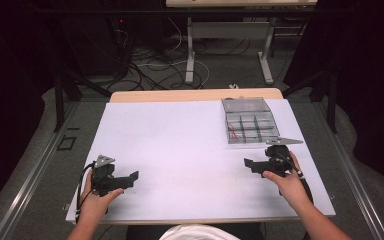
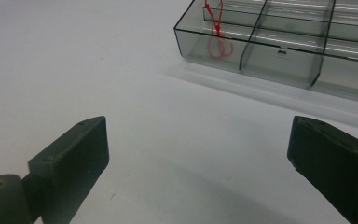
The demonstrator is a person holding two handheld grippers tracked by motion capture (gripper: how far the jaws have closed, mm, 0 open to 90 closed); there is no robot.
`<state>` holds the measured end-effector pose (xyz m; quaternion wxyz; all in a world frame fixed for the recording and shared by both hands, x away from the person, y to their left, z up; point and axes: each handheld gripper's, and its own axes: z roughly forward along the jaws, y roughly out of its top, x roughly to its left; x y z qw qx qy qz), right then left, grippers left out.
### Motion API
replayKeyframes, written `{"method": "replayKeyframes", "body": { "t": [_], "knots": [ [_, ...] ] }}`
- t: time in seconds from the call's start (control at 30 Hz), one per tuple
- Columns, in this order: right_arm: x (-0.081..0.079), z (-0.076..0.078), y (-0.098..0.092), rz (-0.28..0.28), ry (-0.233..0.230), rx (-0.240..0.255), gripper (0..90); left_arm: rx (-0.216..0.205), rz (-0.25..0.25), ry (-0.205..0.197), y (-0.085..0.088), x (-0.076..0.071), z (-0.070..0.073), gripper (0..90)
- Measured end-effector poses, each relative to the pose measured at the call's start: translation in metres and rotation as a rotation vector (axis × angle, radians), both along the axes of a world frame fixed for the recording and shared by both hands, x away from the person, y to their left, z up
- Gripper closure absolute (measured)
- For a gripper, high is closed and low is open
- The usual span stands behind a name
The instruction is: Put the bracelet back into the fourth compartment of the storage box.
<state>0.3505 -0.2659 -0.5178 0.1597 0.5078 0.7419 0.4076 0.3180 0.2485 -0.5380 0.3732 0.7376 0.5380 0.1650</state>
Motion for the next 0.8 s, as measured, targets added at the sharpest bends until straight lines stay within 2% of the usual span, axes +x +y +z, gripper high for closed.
{"method": "replayKeyframes", "body": {
  "t": [0.3,0.33,0.57,0.8],
  "knots": [
    [-0.011,-0.010,-0.007,-0.039,-0.042,-0.032,5.2,0.005,-0.013,0.003,0.000,0.000,-0.001,1.7],
    [-0.012,-0.011,-0.008,-0.037,-0.052,-0.051,5.1,0.001,-0.009,0.002,-0.001,0.000,-0.001,1.7],
    [-0.017,-0.021,-0.012,-0.040,-0.081,-0.101,5.2,0.003,-0.013,0.006,-0.001,0.001,-0.001,1.7],
    [-0.021,-0.028,-0.015,-0.050,-0.080,-0.083,5.6,0.009,-0.013,0.007,-0.002,0.001,-0.002,1.7]
  ]
}}
